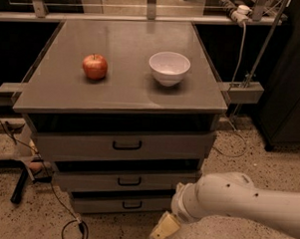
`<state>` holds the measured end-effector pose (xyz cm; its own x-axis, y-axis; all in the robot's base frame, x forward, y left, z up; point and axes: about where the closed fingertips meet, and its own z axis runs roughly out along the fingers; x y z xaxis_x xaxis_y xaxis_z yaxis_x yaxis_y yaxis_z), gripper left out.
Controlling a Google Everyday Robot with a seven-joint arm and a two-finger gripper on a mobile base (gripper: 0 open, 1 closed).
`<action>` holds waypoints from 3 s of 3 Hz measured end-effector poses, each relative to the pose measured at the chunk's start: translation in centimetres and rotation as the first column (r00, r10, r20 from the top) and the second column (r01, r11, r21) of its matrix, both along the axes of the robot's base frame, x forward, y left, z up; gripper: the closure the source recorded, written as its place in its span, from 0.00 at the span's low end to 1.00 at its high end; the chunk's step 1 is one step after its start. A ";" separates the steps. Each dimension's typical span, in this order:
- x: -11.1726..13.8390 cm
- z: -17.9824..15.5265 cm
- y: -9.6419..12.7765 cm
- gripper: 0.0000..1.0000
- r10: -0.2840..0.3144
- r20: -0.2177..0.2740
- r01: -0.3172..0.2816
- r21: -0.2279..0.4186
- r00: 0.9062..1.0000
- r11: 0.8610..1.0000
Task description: Open bottom drawer
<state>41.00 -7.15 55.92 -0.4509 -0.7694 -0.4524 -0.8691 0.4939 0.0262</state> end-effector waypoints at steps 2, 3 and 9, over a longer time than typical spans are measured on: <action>1.1 -14.7 -0.3 0.00 -0.094 -0.053 0.096 0.050 0.994 0.994; 1.2 -15.3 0.0 0.00 -0.083 -0.053 0.086 0.056 0.995 0.995; 8.1 -29.3 1.4 0.00 -0.079 0.081 0.064 0.178 0.994 0.982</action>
Offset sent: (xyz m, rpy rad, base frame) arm 0.0349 0.0007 -0.2094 0.0723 0.0260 -0.1336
